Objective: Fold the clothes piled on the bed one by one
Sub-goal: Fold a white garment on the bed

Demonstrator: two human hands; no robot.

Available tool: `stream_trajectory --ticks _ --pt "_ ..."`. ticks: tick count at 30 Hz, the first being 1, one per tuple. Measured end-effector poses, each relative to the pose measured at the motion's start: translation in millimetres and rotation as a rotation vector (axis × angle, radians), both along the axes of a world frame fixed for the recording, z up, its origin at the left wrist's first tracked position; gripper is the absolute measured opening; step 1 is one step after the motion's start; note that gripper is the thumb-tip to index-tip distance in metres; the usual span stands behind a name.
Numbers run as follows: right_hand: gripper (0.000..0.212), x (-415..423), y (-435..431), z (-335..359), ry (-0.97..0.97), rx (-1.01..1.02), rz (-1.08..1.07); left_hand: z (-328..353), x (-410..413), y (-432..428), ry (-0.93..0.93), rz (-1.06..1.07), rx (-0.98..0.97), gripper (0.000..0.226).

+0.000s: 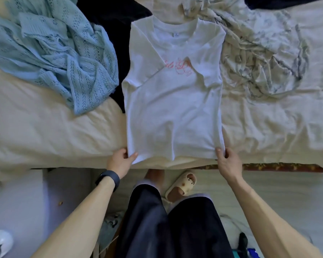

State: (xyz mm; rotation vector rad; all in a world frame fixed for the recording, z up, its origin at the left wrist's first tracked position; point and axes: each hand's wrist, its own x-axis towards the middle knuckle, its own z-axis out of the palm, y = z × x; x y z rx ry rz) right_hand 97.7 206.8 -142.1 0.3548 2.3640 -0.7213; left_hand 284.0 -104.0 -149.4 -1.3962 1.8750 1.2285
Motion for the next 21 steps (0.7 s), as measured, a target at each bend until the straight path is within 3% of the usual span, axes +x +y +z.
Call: stream_trajectory --ticks 3,7,14,21 --pt "0.035 2 33 2 0.047 0.045 -0.044 3 18 -4 0.029 0.052 -0.073 0.016" --pt "0.018 10 52 1 -0.033 -0.014 0.053 7 32 2 0.085 0.081 -0.039 0.015" --pt "0.01 15 39 -5 -0.099 -0.302 -0.279 22 23 37 0.197 0.372 -0.022 0.014" --pt "0.009 44 62 47 -0.09 -0.415 -0.528 81 45 75 0.227 0.632 -0.105 0.013"
